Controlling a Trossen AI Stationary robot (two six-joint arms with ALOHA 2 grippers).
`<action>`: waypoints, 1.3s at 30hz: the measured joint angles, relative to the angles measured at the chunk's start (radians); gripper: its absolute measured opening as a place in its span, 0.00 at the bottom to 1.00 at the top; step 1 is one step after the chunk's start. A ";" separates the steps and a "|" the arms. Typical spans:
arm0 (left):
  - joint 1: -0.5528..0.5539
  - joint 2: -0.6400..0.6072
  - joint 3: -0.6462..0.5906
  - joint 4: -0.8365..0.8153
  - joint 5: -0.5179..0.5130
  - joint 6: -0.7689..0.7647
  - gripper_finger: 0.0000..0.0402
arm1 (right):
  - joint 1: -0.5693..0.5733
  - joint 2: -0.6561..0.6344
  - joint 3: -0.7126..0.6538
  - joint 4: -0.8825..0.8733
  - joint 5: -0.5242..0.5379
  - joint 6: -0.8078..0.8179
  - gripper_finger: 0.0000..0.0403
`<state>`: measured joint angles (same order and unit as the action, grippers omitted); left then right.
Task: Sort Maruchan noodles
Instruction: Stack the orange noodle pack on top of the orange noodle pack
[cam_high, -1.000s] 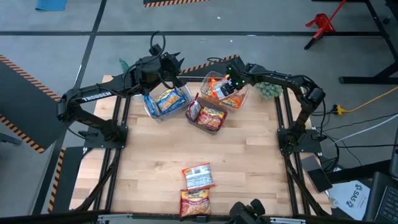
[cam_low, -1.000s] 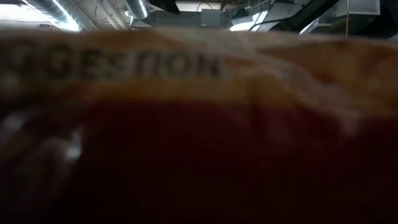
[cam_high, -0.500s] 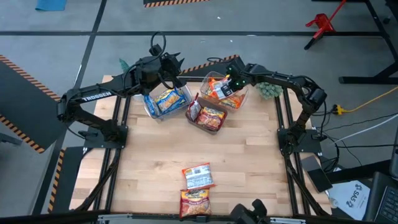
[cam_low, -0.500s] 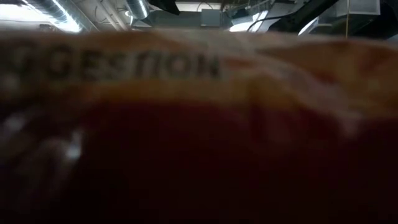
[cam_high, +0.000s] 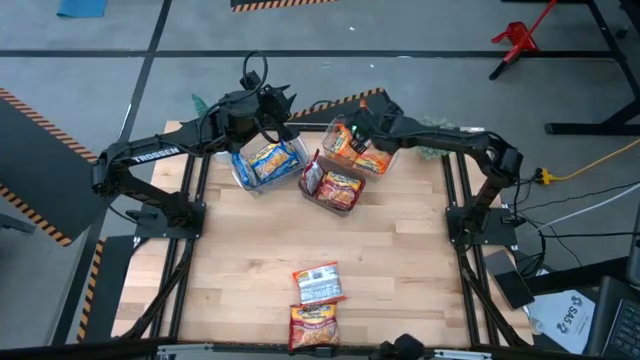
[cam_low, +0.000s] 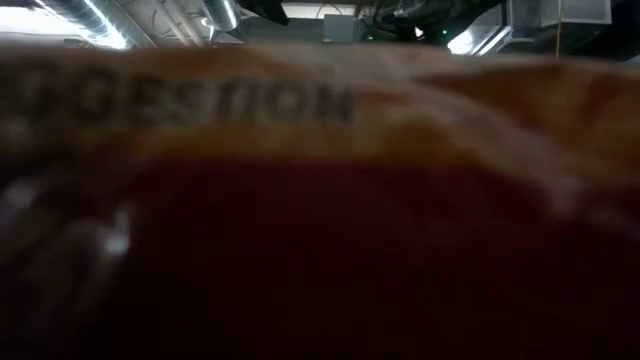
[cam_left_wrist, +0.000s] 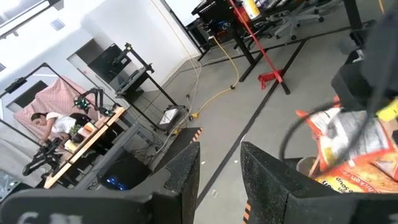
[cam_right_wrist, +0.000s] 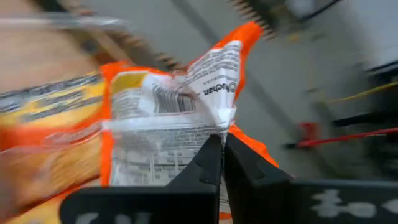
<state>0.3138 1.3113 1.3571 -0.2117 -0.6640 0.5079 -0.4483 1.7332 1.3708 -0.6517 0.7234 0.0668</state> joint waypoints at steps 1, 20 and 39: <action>0.000 0.000 0.000 0.000 0.000 0.000 0.27 | 0.017 0.008 0.000 0.020 0.066 -0.019 0.00; 0.000 0.000 0.000 -0.096 0.000 -0.056 0.27 | 0.194 0.199 0.002 0.155 0.103 -0.283 0.01; 0.058 0.013 -0.005 -0.164 0.561 -0.238 0.27 | 0.226 -0.109 0.001 -0.101 -0.490 0.064 0.56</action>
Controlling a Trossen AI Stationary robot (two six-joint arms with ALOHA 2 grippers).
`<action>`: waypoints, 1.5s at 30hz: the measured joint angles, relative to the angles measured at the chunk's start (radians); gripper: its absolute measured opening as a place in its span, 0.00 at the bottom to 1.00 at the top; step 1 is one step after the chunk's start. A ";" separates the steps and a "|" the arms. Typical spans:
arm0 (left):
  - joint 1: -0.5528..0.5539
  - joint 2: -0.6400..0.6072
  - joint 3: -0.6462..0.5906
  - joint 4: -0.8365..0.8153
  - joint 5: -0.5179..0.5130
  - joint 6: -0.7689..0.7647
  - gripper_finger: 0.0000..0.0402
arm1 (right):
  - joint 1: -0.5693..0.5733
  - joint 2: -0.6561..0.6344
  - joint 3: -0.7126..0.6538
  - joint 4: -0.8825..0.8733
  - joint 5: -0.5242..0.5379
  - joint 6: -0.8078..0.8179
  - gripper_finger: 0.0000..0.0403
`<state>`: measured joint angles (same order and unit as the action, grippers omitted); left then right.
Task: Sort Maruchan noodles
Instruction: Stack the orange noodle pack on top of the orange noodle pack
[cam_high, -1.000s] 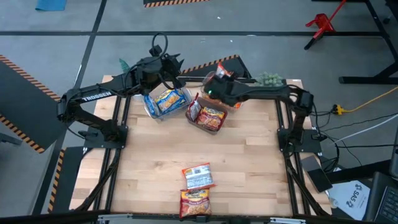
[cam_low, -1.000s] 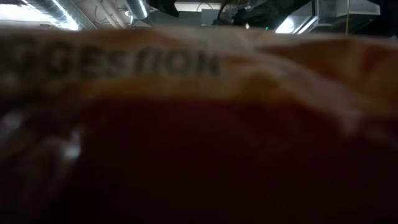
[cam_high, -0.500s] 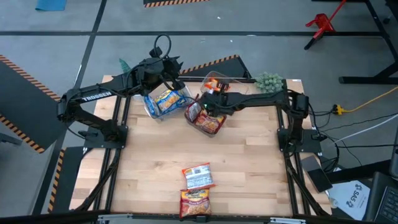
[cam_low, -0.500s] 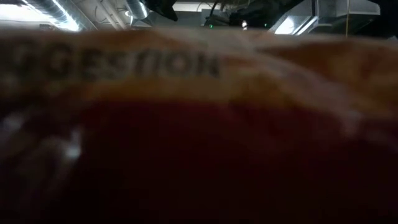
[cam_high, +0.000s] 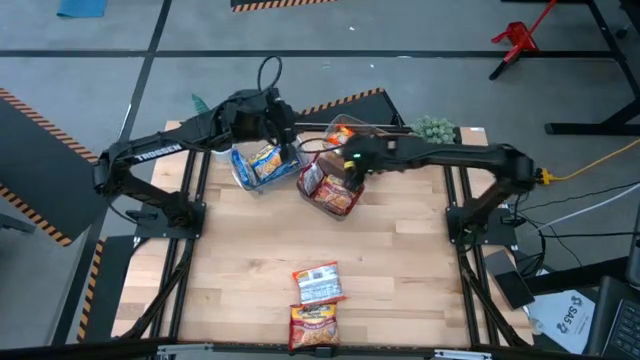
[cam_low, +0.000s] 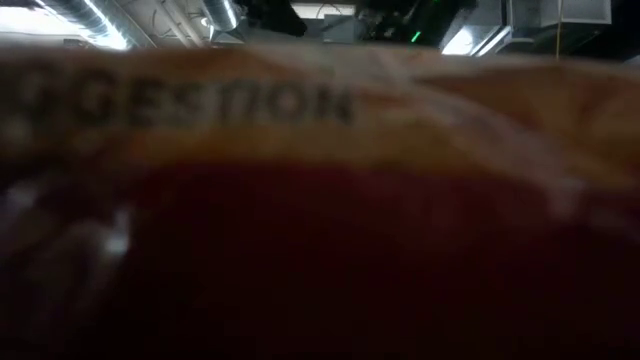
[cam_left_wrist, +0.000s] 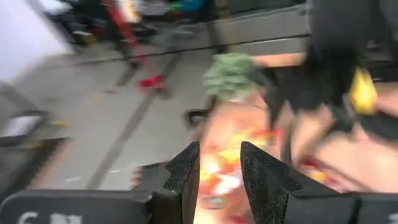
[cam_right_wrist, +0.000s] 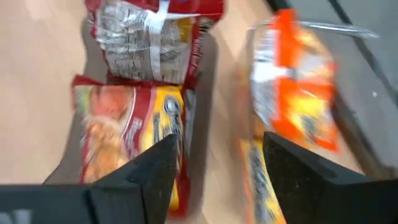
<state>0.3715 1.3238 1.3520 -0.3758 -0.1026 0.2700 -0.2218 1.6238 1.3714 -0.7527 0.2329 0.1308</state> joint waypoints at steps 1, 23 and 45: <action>0.012 0.007 -0.007 0.001 0.057 -0.010 0.27 | 0.001 -0.044 0.000 -0.036 0.014 0.019 0.56; 0.034 0.411 -0.046 0.220 0.181 0.385 0.27 | 0.000 -0.477 0.001 -0.392 0.085 0.317 0.57; 0.087 0.430 -0.045 0.421 -0.061 0.360 0.27 | 0.000 -0.475 0.000 -0.393 0.080 0.314 0.57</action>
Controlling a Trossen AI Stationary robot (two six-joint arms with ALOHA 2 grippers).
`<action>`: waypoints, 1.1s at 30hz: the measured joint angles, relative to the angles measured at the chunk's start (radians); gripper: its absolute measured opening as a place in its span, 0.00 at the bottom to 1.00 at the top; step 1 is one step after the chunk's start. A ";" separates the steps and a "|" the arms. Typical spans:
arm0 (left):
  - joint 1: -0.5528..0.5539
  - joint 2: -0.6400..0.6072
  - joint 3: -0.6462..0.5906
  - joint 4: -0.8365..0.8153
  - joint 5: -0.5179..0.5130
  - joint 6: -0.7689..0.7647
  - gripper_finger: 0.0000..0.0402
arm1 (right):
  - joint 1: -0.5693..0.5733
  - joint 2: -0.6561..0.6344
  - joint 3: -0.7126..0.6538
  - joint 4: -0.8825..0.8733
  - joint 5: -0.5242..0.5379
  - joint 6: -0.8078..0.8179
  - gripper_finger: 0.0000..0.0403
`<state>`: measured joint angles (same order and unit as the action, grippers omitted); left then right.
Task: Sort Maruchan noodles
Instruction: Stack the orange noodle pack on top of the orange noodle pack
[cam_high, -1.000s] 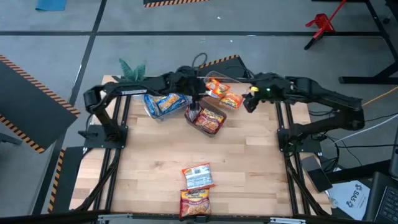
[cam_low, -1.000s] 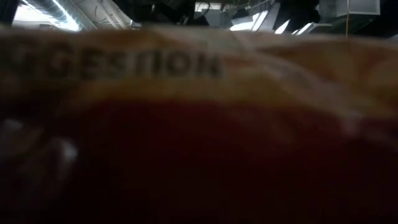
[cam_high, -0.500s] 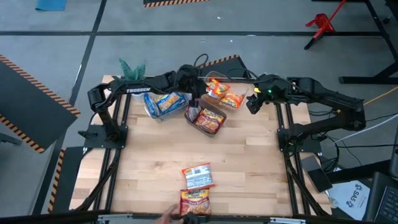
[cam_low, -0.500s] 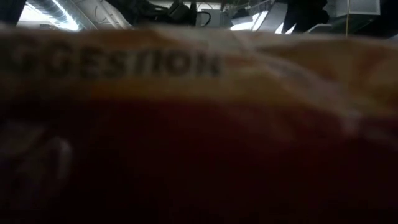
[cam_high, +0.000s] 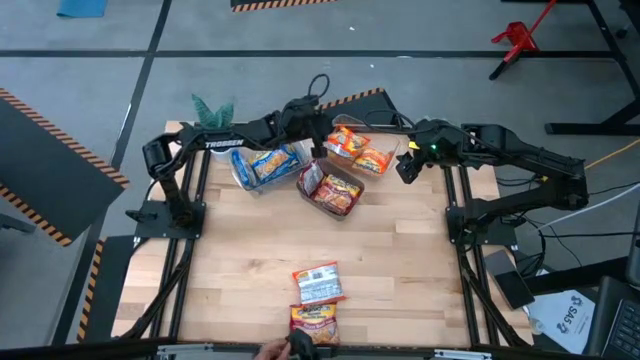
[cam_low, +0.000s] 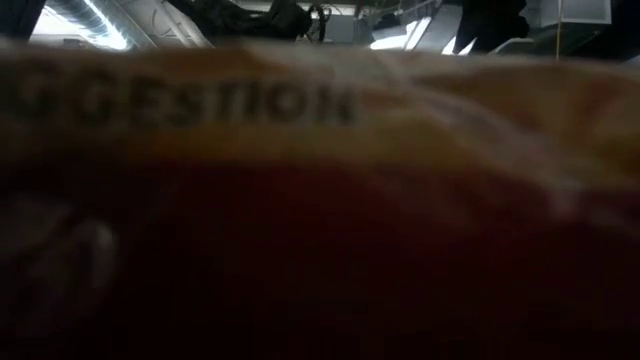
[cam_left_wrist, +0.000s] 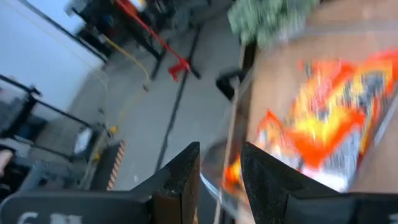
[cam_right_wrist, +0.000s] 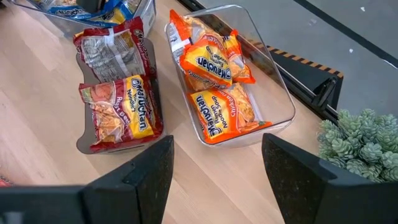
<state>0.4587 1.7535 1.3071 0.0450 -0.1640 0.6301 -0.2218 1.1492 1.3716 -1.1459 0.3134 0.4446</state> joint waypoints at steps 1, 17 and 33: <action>-0.005 0.000 0.000 0.025 0.000 0.000 0.27 | 0.000 0.000 0.000 0.000 0.000 0.000 0.57; -0.046 -0.001 0.000 0.021 0.010 -0.199 0.27 | 0.000 0.000 0.000 0.000 -0.011 -0.019 0.57; 0.015 -0.001 0.000 -0.042 0.173 -0.279 0.64 | -0.001 0.000 0.000 0.054 0.013 -0.026 0.57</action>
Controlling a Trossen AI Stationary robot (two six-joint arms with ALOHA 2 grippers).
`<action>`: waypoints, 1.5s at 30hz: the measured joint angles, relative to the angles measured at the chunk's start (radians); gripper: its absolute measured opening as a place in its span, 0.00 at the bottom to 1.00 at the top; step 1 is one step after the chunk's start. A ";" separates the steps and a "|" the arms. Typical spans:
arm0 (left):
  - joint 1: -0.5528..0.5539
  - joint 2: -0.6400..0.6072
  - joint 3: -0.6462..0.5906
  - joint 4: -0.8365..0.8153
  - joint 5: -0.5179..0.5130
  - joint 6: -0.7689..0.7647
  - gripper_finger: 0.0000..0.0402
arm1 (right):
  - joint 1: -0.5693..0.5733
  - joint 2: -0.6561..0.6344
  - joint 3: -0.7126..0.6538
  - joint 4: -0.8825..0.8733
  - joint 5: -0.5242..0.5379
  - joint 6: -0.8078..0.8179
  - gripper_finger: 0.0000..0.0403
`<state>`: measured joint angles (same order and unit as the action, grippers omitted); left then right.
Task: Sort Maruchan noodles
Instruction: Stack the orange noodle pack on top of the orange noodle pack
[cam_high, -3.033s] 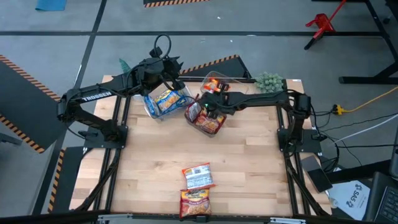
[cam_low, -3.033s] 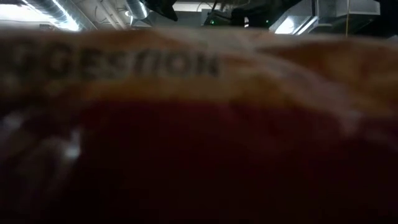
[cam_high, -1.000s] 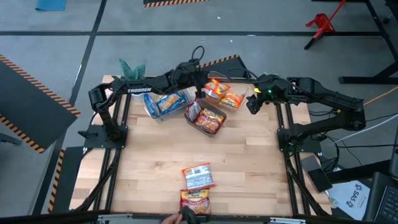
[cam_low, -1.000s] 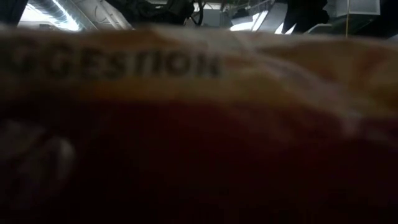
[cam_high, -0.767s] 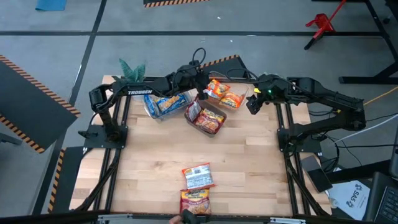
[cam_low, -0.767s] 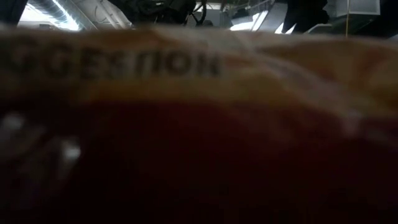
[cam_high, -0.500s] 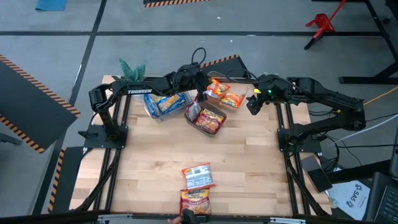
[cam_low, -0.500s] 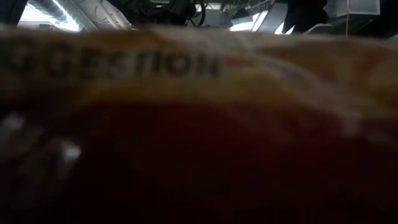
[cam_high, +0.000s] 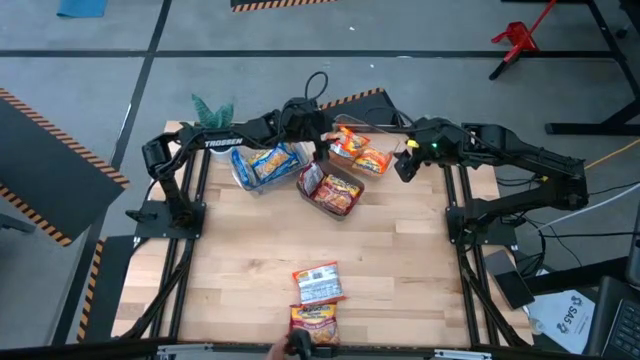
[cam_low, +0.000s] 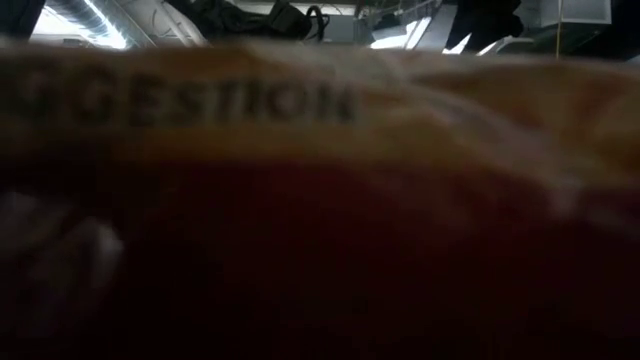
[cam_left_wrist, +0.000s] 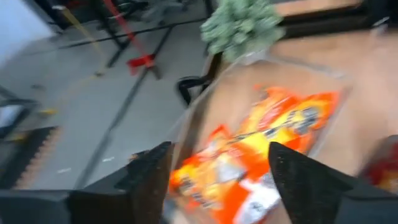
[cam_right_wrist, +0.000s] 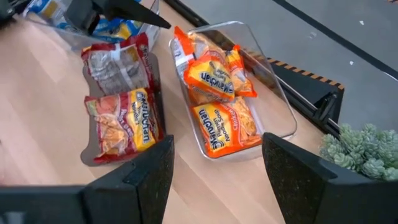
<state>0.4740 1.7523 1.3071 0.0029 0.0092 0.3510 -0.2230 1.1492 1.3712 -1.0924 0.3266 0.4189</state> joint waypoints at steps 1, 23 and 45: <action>-0.001 0.000 0.000 0.000 -0.040 0.025 0.67 | 0.000 0.000 0.000 0.000 0.005 0.004 0.57; 0.042 0.014 -0.001 0.005 -0.022 0.212 0.74 | 0.000 0.000 0.000 0.001 0.058 0.048 0.57; 0.067 0.189 0.237 -0.304 0.179 0.408 0.73 | 0.000 0.000 0.000 0.000 0.075 0.074 0.57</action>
<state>0.5405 1.9415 1.5440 -0.3012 0.1878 0.7593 -0.2230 1.1496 1.3712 -1.0927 0.4011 0.4931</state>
